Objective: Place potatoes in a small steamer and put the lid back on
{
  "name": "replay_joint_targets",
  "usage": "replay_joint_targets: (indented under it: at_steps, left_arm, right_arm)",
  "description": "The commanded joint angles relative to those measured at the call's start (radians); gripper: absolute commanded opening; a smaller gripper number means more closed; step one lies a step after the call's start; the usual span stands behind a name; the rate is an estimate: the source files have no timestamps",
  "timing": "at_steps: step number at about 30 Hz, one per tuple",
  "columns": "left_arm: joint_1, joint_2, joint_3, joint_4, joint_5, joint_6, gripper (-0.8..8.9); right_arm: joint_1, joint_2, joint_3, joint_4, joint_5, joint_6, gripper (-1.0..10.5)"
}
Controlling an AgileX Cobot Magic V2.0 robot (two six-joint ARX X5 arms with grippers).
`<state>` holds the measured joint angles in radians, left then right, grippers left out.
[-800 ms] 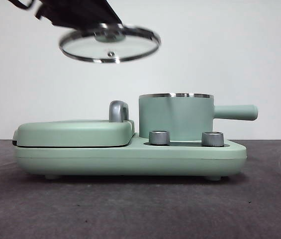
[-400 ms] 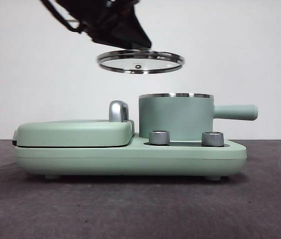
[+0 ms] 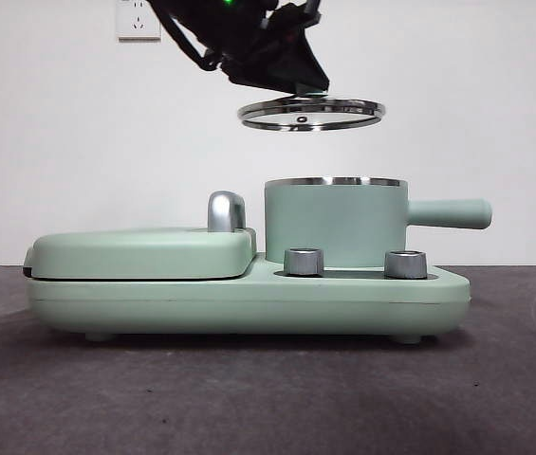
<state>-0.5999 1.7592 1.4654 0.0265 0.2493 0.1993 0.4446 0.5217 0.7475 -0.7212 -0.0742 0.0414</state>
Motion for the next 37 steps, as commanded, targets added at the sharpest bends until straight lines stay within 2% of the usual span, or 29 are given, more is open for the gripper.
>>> replay_joint_targets:
  at_steps: [1, 16, 37]
  left_arm:
    - [-0.015, 0.046, 0.062, 0.026, 0.008, 0.022, 0.09]
    - [-0.023, 0.175, 0.079, 0.153, 0.014, 0.007, 0.09]
    - [-0.021, 0.206, 0.079, 0.095, 0.013, -0.006, 0.09]
  right_arm:
    - [0.006, 0.005, 0.004, 0.01, 0.008, -0.005, 3.4]
    - [0.006, 0.005, 0.004, -0.014, 0.023, -0.004, 3.4]
    - [0.006, 0.005, 0.004, -0.044, 0.026, -0.003, 3.4]
